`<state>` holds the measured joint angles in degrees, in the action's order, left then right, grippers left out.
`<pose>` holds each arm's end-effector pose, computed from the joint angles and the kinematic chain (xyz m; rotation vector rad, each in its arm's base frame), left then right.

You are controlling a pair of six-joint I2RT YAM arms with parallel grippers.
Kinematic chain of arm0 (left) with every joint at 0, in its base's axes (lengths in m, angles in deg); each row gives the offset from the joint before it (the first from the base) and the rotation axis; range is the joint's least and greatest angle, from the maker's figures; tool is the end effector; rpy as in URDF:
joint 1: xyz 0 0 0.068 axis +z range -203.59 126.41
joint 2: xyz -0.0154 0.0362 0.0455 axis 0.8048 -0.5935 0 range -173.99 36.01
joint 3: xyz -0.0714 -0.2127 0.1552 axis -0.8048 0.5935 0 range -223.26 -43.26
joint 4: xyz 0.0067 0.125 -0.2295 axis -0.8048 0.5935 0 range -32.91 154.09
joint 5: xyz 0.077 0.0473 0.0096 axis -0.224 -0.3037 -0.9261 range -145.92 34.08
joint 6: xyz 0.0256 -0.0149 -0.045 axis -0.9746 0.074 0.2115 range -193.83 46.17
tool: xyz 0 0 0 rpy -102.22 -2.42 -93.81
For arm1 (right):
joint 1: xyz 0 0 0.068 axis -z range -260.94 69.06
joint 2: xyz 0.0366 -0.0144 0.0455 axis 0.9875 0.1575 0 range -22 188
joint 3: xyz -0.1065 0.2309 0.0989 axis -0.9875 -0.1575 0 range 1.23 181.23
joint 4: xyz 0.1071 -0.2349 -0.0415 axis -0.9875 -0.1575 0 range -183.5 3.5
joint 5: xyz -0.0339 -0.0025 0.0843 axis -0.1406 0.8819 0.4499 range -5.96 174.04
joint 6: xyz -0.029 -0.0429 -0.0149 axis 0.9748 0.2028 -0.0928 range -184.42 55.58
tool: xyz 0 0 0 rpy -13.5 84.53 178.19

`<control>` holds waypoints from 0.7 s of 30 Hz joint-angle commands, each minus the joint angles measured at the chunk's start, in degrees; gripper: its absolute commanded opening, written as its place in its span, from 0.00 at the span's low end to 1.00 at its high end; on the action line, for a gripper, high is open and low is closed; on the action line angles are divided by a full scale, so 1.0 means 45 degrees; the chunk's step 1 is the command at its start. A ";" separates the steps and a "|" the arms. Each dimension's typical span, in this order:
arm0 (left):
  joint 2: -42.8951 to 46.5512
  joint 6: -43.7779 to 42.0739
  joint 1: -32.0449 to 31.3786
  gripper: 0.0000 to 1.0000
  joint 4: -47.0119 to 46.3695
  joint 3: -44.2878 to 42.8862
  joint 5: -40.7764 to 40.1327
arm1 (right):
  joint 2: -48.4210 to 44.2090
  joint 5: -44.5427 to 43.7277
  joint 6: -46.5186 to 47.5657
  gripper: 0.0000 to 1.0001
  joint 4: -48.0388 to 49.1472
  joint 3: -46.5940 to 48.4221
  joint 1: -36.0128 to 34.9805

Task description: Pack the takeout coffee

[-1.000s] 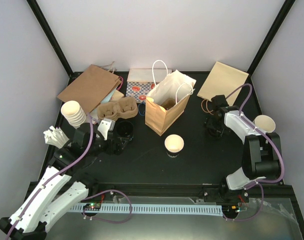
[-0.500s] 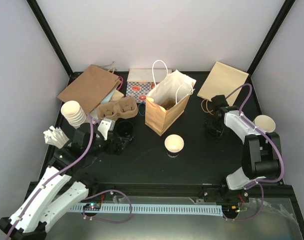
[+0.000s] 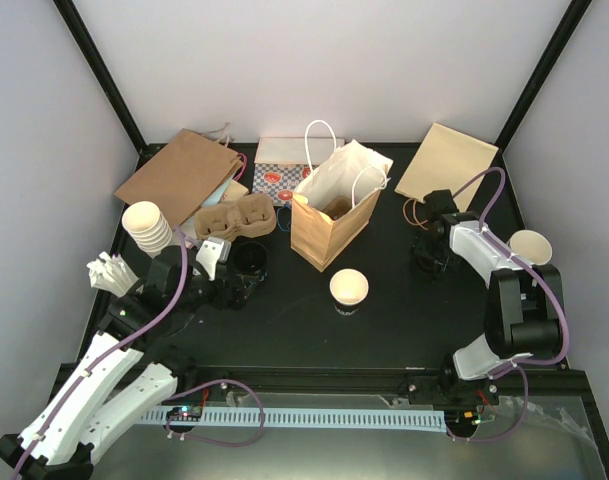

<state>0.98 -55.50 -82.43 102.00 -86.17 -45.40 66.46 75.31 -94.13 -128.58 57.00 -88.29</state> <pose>0.1066 -0.0661 0.2925 0.3133 2.2628 -0.6476 0.2786 0.0305 0.1903 0.5792 2.7813 -0.0849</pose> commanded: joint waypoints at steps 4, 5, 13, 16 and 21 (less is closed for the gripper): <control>-0.0200 -0.0183 0.0066 0.99 -0.0301 -0.0072 0.0180 | -0.0778 -0.0213 0.0049 0.74 -0.0550 0.0311 0.0083; -0.0219 -0.0186 0.0062 0.99 -0.0293 -0.0072 0.0176 | -0.0890 -0.0275 0.0086 0.74 -0.0670 0.0379 0.0081; -0.0247 -0.0204 0.0057 0.99 -0.0295 -0.0070 0.0166 | -0.1413 -0.0266 0.0155 0.75 -0.1243 0.0722 0.0070; -0.0261 -0.0199 0.0049 0.99 -0.0295 -0.0072 0.0178 | -0.1453 -0.0182 0.0183 0.75 -0.1048 0.0533 0.0079; -0.0251 -0.0177 0.0052 0.99 -0.0286 -0.0063 0.0178 | -0.1881 -0.0429 0.0163 0.75 -0.1254 0.0348 0.0057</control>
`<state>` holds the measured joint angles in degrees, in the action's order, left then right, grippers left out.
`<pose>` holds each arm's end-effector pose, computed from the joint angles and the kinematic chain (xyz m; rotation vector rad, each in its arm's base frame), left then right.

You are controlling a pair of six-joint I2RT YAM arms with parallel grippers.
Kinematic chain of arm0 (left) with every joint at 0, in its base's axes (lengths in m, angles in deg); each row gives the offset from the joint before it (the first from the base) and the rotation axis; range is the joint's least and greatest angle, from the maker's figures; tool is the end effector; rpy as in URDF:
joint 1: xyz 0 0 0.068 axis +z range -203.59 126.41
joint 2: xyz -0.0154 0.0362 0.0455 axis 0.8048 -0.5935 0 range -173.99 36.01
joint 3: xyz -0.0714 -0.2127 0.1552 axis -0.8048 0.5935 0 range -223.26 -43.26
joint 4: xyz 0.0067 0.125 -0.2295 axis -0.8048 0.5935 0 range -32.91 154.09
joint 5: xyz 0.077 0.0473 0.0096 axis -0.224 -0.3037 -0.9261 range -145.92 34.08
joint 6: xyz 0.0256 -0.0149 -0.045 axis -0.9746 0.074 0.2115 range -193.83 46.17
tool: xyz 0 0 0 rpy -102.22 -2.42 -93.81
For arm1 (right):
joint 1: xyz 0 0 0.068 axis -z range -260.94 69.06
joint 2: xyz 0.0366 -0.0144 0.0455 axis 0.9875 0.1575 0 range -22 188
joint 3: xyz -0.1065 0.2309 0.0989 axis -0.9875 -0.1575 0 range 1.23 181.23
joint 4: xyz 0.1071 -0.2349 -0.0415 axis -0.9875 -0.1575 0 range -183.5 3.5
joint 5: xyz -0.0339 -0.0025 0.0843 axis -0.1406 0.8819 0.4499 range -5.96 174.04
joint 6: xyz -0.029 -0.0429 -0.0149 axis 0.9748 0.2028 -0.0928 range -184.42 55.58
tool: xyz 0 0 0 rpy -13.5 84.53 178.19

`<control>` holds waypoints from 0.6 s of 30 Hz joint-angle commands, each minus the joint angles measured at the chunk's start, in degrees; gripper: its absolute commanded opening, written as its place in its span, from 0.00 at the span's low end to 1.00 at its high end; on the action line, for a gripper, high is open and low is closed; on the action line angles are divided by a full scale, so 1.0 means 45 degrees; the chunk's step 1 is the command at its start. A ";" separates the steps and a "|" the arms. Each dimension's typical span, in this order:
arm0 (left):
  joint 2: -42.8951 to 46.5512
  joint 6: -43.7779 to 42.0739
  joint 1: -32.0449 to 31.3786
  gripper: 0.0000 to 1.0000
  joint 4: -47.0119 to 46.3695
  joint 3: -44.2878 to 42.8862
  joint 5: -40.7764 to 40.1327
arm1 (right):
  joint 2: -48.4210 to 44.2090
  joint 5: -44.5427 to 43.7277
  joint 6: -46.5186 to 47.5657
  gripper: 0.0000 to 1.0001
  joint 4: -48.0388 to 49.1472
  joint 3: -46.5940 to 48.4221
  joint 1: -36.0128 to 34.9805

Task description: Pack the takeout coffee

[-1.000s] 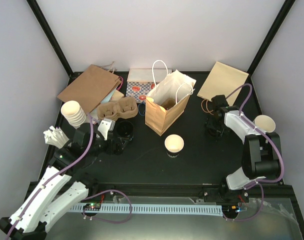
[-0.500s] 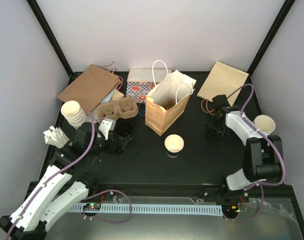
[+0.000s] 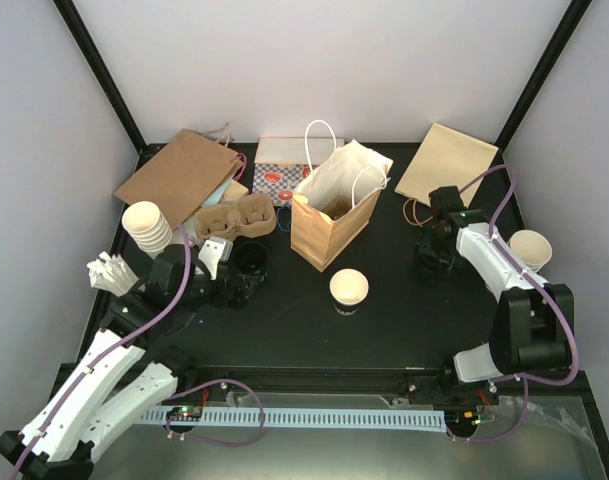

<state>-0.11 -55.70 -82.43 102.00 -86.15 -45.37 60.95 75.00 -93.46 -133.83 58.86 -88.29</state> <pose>0.1095 -0.0677 0.2904 0.3176 2.2815 -0.6409 0.2658 0.0286 0.2208 0.5609 2.7483 -0.0770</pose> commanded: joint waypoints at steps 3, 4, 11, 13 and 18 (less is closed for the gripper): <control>-0.0028 -0.0142 0.0047 0.99 -0.0325 -0.0058 0.0176 | -0.0620 -0.0561 0.0032 0.74 0.0004 -0.0113 0.0079; -0.0048 -0.0142 0.0047 0.99 -0.0300 -0.0075 0.0188 | -0.0427 -0.0498 -0.0055 0.73 -0.0540 0.0255 0.0046; -0.0040 -0.0126 0.0023 0.99 -0.0259 -0.0096 0.0172 | -0.0401 -0.0420 -0.0120 0.73 -0.1397 0.0973 -0.0014; -0.0012 -0.0111 -0.0004 0.99 -0.0241 -0.0097 0.0142 | -0.0923 -0.0374 -0.0064 0.74 -0.0950 0.0955 -0.0044; -0.0073 -0.0096 -0.0013 0.99 -0.0222 -0.0103 0.0056 | -0.0689 -0.0025 -0.0127 0.73 -0.1879 0.1374 0.0101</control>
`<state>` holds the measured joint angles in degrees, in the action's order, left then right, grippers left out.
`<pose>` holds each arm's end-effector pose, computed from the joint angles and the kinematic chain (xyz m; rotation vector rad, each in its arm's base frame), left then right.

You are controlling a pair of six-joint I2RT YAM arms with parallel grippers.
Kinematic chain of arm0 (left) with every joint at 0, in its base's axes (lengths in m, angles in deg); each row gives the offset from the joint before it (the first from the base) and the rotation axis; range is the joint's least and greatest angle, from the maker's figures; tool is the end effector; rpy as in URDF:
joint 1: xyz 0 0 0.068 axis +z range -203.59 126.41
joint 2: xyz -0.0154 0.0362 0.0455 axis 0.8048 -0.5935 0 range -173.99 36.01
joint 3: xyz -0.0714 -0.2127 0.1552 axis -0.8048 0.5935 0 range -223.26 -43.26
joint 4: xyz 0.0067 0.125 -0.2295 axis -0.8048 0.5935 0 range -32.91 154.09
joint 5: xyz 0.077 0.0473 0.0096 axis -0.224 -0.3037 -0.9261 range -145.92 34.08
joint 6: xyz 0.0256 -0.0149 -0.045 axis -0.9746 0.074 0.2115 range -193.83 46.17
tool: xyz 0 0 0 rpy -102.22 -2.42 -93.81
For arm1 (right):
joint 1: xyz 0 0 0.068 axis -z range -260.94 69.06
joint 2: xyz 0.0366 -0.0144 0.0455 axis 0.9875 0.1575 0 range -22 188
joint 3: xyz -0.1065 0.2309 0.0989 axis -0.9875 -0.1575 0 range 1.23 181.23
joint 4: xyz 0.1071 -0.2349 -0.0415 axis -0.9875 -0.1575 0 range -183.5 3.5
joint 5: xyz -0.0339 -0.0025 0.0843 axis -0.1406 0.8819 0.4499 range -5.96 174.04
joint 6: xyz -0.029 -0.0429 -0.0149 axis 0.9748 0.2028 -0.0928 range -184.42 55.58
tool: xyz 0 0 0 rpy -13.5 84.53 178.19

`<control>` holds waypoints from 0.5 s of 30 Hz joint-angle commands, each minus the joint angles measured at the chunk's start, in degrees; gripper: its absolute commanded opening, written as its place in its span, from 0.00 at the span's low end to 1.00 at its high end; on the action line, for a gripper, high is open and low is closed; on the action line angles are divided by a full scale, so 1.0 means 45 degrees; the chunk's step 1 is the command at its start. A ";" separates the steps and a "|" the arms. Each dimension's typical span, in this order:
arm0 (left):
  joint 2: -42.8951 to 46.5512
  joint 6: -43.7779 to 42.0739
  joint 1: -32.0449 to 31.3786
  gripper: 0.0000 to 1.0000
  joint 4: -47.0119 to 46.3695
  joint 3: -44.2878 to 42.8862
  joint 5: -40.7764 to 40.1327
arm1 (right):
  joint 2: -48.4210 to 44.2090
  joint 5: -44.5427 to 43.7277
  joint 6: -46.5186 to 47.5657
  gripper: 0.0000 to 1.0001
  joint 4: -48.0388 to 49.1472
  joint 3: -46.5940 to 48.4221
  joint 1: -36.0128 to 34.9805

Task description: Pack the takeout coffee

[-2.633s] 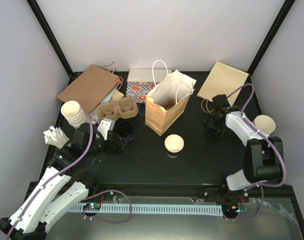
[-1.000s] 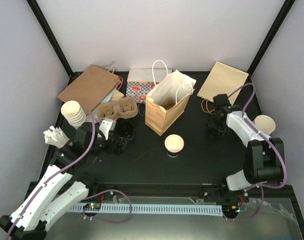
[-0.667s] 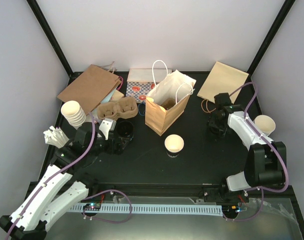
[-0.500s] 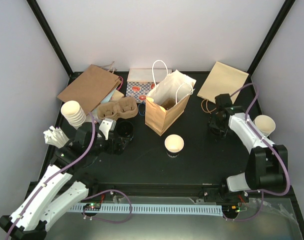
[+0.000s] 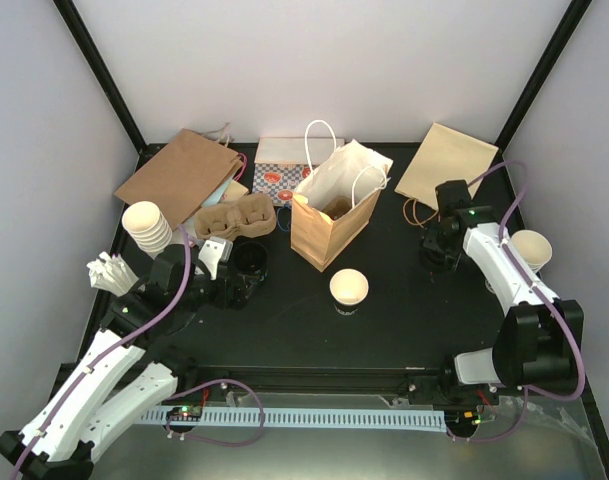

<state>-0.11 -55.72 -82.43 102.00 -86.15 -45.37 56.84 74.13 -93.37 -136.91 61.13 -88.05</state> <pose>0.1095 -0.0677 0.2904 0.3180 2.2814 -0.6407 0.2574 0.0259 0.2477 0.5627 2.6880 -0.0715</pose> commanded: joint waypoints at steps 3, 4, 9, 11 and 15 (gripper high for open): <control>-0.0061 -0.0090 -0.0056 0.99 -0.0261 -0.0102 0.0068 | -0.0438 -0.0353 -0.0135 0.75 0.0531 -0.0240 0.0082; -0.0060 -0.0100 -0.0056 0.99 -0.0290 -0.0080 0.0060 | -0.0220 0.0023 -0.0054 0.74 0.0152 -0.0041 0.0232; -0.0015 -0.0075 -0.0124 0.99 -0.0229 -0.0110 0.0039 | -0.0899 -0.0922 -0.0258 0.75 0.0545 -0.0554 -0.0016; -0.0027 -0.0088 -0.0132 0.99 -0.0322 -0.0048 0.0025 | -0.0254 0.0101 0.0000 0.73 0.0049 -0.0191 0.0398; -0.0108 -0.0041 -0.0180 0.99 -0.0158 -0.0145 0.0010 | -0.0518 -0.0757 -0.0215 0.74 0.0489 -0.0493 0.0043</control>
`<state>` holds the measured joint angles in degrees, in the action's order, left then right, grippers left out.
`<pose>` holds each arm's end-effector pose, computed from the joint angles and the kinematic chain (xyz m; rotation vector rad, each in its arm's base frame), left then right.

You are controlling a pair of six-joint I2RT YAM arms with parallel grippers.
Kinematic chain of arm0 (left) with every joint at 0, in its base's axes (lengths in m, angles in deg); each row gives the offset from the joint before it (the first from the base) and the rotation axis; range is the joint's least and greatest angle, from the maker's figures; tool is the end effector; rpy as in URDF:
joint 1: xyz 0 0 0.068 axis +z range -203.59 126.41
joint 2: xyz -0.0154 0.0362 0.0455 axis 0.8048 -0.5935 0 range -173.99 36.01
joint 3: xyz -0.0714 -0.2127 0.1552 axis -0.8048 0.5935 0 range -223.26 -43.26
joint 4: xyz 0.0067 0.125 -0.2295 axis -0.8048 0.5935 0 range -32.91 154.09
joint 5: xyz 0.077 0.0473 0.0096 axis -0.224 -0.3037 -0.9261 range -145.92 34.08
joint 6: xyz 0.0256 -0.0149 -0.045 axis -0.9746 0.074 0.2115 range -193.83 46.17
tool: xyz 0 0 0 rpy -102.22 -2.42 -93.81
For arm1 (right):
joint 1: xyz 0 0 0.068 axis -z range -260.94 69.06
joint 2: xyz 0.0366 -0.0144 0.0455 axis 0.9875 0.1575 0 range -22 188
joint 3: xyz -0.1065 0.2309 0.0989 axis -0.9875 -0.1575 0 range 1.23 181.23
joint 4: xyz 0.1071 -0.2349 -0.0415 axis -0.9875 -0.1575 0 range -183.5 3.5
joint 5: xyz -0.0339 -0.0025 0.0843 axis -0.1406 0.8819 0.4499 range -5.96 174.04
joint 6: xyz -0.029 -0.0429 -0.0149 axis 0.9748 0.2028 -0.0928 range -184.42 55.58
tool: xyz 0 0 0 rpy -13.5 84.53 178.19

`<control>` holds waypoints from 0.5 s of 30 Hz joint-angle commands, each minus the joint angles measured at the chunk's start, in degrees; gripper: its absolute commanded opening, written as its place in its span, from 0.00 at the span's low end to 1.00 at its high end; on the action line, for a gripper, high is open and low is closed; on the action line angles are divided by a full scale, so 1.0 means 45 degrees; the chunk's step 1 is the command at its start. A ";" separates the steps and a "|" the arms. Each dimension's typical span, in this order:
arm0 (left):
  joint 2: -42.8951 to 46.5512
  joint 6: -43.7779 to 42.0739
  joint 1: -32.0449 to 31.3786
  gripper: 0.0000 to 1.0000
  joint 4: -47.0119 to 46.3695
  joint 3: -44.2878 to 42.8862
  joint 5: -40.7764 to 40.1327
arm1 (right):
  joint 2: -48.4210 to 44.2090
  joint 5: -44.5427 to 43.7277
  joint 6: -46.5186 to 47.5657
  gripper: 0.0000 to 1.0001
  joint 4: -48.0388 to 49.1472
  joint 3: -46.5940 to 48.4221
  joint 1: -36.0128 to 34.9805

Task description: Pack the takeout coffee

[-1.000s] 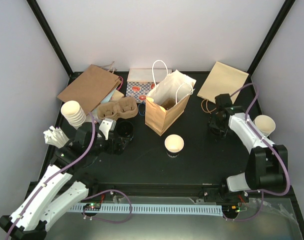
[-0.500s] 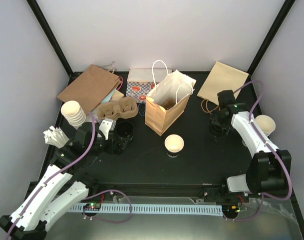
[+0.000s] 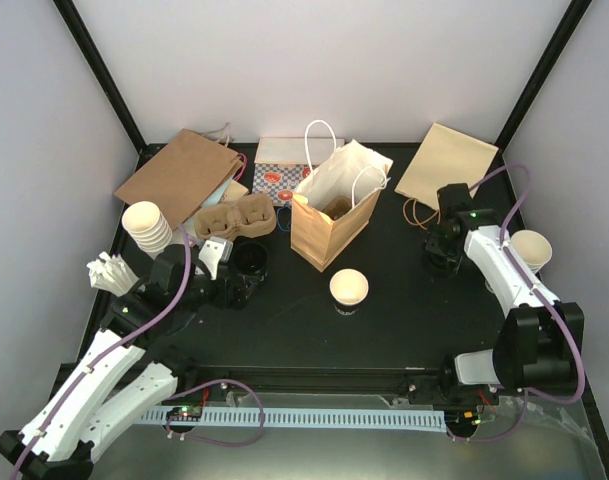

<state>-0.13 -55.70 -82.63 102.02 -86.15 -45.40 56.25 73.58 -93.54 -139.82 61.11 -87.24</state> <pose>0.1093 -0.0681 0.2903 0.3214 2.2821 -0.6419 0.2511 0.0212 0.2482 0.5903 2.7180 -0.1062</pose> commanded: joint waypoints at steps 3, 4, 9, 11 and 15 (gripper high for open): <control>-0.0122 -0.0047 -0.0149 0.99 -0.0294 -0.0074 -0.0002 | 0.0480 0.0573 0.0043 0.70 -0.0476 0.0078 0.0206; -0.0149 -0.0045 -0.0159 0.99 -0.0191 -0.0118 -0.0013 | 0.0539 0.0340 -0.0101 0.69 -0.0934 0.0469 -0.0015; -0.0165 -0.0051 -0.0198 0.99 -0.0376 -0.0048 -0.0036 | 0.0084 0.1019 0.0131 0.70 0.0440 -0.0413 0.0271; -0.0261 -0.0008 -0.0222 0.99 -0.0127 -0.0156 -0.0047 | 0.0203 0.0355 -0.0152 0.69 -0.0548 -0.0006 -0.0174; -0.0265 -0.0048 -0.0266 0.99 -0.0320 -0.0087 -0.0034 | 0.0034 0.1106 0.0073 0.66 0.1041 -0.1035 0.0224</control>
<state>-1.07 -55.68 -83.37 102.02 -86.15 -45.42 55.82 74.65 -93.48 -135.93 56.58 -87.70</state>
